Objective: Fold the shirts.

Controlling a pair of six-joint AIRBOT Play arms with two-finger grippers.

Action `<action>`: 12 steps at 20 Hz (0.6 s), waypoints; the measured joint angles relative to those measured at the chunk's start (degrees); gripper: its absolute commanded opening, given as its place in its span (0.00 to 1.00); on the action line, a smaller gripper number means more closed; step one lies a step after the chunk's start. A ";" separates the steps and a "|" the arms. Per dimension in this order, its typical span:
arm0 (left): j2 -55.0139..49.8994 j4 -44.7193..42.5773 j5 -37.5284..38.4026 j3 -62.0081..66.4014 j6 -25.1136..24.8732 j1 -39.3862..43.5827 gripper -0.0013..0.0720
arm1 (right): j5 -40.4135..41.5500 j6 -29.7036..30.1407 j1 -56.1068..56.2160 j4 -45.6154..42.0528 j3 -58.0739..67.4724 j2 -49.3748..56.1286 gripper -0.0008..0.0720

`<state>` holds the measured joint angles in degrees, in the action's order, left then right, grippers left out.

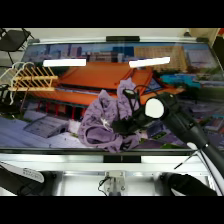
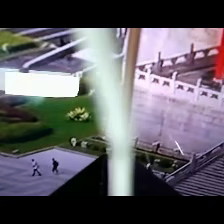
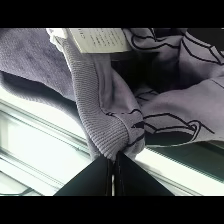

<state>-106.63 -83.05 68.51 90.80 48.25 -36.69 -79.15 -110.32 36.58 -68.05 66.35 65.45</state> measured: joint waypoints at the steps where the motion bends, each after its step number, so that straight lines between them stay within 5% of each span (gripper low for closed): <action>1: -0.02 0.44 -0.28 0.02 0.61 0.00 0.11 | 0.00 0.00 0.00 0.00 0.00 0.00 0.10; 8: 1.60 1.95 0.31 3.23 1.60 0.44 0.11 | -0.17 -0.02 0.00 0.11 0.02 0.00 0.10; 12: 6.14 3.85 1.79 7.98 6.27 0.98 0.10 | -1.01 0.68 0.00 -0.76 0.07 0.00 0.10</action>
<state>-100.49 -79.20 70.30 98.78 54.52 -35.70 -80.16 -109.65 36.58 -68.82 66.41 65.45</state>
